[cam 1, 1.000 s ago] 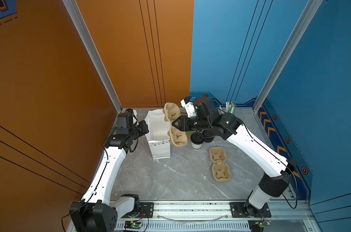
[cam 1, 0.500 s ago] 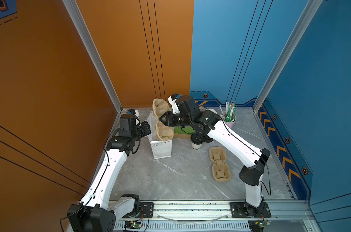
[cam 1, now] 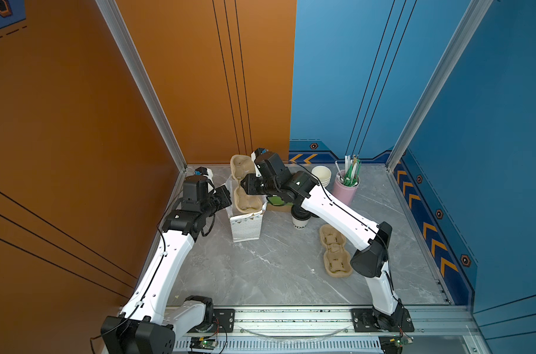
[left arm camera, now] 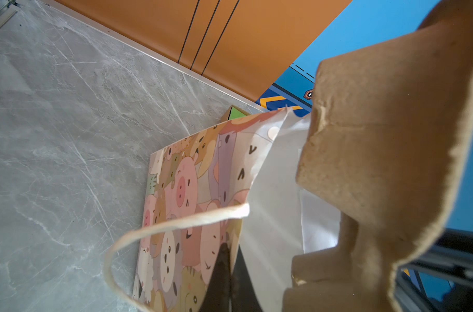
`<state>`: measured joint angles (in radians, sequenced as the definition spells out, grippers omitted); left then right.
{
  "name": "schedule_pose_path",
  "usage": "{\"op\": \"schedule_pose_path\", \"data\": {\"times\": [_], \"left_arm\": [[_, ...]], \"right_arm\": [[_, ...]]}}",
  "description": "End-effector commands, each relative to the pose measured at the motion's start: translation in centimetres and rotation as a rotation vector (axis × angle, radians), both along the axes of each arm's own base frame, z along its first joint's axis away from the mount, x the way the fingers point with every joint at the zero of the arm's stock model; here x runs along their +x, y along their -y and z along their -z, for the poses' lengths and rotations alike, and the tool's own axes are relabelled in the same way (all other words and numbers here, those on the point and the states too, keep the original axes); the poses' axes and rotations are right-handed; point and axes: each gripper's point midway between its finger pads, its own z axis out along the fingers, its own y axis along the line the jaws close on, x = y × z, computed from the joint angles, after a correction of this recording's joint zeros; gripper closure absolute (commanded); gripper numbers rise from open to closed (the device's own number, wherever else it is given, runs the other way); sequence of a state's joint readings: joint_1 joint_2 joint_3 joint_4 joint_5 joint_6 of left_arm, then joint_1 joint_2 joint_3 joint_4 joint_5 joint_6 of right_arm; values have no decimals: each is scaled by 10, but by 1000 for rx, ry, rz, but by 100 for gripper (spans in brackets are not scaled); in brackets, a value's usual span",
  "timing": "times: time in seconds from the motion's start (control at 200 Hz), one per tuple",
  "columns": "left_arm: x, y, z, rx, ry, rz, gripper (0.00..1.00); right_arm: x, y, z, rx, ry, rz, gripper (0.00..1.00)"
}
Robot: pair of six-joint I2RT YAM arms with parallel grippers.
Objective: Pack a coffee takeout order
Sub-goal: Place the cup tray in the takeout bag.
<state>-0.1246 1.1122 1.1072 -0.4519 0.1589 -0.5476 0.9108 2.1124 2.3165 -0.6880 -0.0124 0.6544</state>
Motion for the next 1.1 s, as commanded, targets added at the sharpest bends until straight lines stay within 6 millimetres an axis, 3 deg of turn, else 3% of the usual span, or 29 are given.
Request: {"op": "schedule_pose_path", "data": {"times": [0.0, 0.3, 0.806, 1.096], "left_arm": [[-1, 2, -7, -6, 39, -4, 100], [-3, 4, -9, -8, 55, -8, 100], [-8, 1, -8, 18, 70, -30, 100], [-9, 2, -3, 21, 60, -26, 100]], "right_arm": [[3, 1, 15, -74, 20, 18, 67], [5, -1, 25, -99, 14, 21, 68], [-22, 8, 52, -273, 20, 12, 68], [-35, 9, 42, -272, 36, 0, 67]]}}
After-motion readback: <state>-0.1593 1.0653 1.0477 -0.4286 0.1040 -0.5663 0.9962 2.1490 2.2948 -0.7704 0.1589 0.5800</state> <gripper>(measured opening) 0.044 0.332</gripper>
